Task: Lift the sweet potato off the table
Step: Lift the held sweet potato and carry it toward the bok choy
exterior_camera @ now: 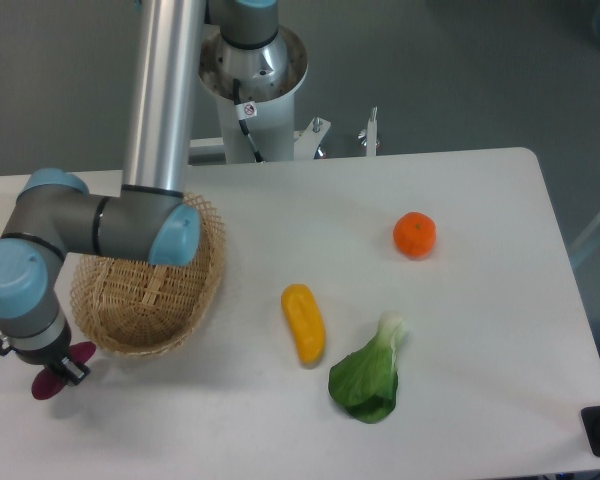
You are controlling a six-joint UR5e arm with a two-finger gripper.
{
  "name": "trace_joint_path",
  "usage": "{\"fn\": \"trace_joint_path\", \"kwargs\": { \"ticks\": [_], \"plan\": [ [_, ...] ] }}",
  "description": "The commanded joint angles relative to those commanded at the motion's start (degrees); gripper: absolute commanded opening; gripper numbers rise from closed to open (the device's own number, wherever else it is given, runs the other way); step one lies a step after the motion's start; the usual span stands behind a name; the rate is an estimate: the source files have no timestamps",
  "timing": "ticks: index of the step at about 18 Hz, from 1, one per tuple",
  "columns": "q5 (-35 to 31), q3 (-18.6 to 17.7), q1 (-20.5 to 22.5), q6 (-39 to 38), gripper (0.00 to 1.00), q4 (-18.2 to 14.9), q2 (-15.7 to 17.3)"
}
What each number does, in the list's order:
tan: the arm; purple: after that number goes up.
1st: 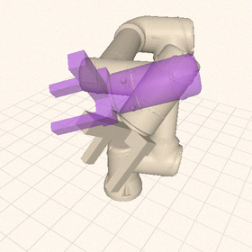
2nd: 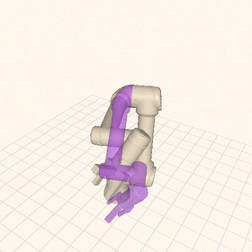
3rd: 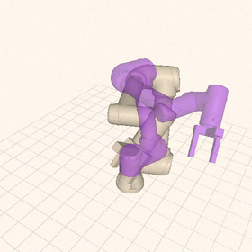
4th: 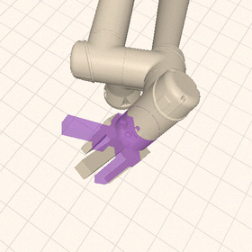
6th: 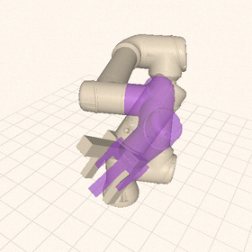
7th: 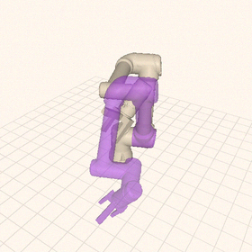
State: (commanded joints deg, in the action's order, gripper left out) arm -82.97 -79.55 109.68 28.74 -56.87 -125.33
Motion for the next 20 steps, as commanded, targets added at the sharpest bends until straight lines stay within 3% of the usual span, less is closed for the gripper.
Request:
{"fn": "trace_joint_path", "kwargs": {
  "ticks": [11, 20],
  "plan": [
    [-0.35, 0.71, 15.11, 9.39, 0.27, 0.00, 2.10],
    [-0.53, 0.80, 23.38, 17.40, 0.27, -0.61, 5.71]
  ]
}}
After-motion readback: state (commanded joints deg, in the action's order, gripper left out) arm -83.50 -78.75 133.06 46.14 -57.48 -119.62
